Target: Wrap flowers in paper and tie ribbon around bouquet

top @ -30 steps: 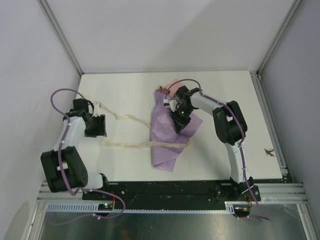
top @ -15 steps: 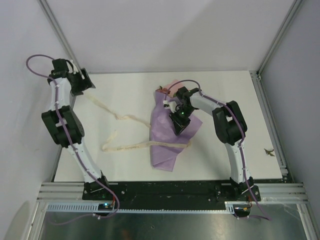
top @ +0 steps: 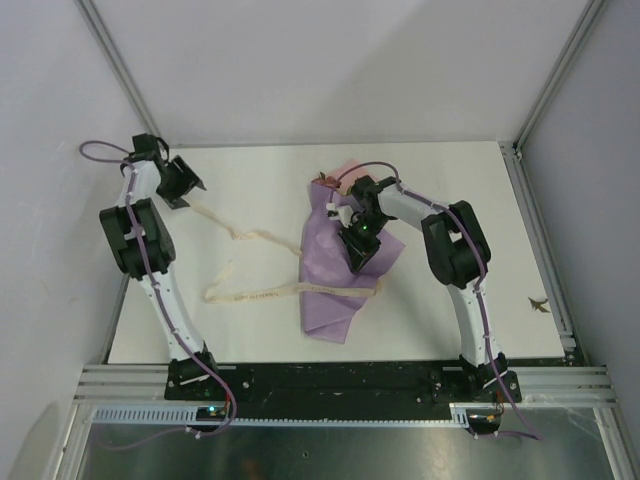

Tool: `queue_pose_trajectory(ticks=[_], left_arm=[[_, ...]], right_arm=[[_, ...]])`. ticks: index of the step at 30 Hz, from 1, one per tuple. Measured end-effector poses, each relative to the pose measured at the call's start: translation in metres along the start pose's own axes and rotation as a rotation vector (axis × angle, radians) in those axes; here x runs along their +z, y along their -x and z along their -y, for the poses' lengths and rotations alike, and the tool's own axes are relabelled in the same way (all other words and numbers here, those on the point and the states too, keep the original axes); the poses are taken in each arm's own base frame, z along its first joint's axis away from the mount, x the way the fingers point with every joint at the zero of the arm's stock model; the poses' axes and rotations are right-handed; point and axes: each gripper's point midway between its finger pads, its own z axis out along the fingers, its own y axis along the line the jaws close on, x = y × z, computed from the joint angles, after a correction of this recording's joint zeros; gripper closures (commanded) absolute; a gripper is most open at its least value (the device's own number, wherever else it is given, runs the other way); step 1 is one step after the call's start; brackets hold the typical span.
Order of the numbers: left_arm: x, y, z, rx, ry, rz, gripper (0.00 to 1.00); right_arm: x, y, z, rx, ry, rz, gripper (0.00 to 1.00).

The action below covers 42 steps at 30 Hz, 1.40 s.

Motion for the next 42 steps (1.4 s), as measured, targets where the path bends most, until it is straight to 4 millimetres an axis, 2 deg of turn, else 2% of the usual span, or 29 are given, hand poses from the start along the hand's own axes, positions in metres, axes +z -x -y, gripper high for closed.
queue_pose_trajectory(ticks=[10, 13, 14, 16, 20, 21, 24, 29, 31, 33, 34, 37, 39, 41, 42], left_arm=[[0.031, -0.039, -0.006, -0.121, 0.045, -0.094, 0.29], [0.033, -0.037, -0.002, -0.142, 0.040, -0.084, 0.31], [0.034, -0.037, -0.001, -0.147, 0.038, -0.083, 0.34], [0.037, -0.035, 0.004, -0.152, 0.025, -0.080, 0.50], [0.049, -0.029, 0.015, -0.154, -0.017, -0.072, 0.90], [0.052, -0.028, 0.017, -0.147, -0.028, -0.073, 0.95], [0.060, -0.024, 0.028, -0.120, -0.074, -0.075, 0.99], [0.048, -0.021, 0.057, 0.003, -0.174, -0.066, 1.00], [0.032, -0.030, 0.074, 0.097, -0.210, -0.062, 1.00], [0.001, -0.051, 0.098, 0.236, -0.259, -0.057, 1.00], [-0.021, -0.065, 0.113, 0.319, -0.293, -0.053, 1.00], [-0.100, -0.120, 0.166, 0.619, -0.452, -0.002, 1.00], [-0.152, -0.165, 0.190, 0.816, -0.586, 0.034, 1.00], [-0.197, -0.212, 0.195, 0.986, -0.713, 0.051, 1.00], [-0.217, -0.236, 0.190, 1.067, -0.770, 0.056, 1.00]], right_arm=[[0.000, 0.000, 0.000, 0.010, 0.005, -0.015, 0.76], [0.000, 0.000, 0.000, 0.012, 0.005, -0.019, 0.76], [0.000, 0.000, 0.000, 0.014, 0.005, -0.022, 0.77], [0.000, 0.000, 0.001, 0.015, 0.006, -0.023, 0.77], [-0.001, -0.001, 0.002, 0.016, 0.006, -0.023, 0.77], [-0.001, -0.001, 0.002, 0.017, 0.005, -0.022, 0.77], [-0.002, -0.001, 0.003, 0.020, 0.006, -0.021, 0.78], [-0.003, -0.002, 0.005, 0.023, 0.010, -0.021, 0.78], [-0.003, -0.002, 0.006, 0.027, 0.016, -0.019, 0.78], [-0.003, -0.002, 0.006, 0.031, 0.021, -0.017, 0.79], [-0.004, -0.002, 0.007, 0.033, 0.021, -0.016, 0.79], [-0.005, -0.002, 0.009, 0.039, 0.022, -0.011, 0.79], [-0.006, -0.002, 0.011, 0.043, 0.024, -0.005, 0.79], [-0.006, -0.003, 0.012, 0.051, 0.034, 0.001, 0.79], [-0.006, -0.003, 0.012, 0.054, 0.040, 0.006, 0.79]])
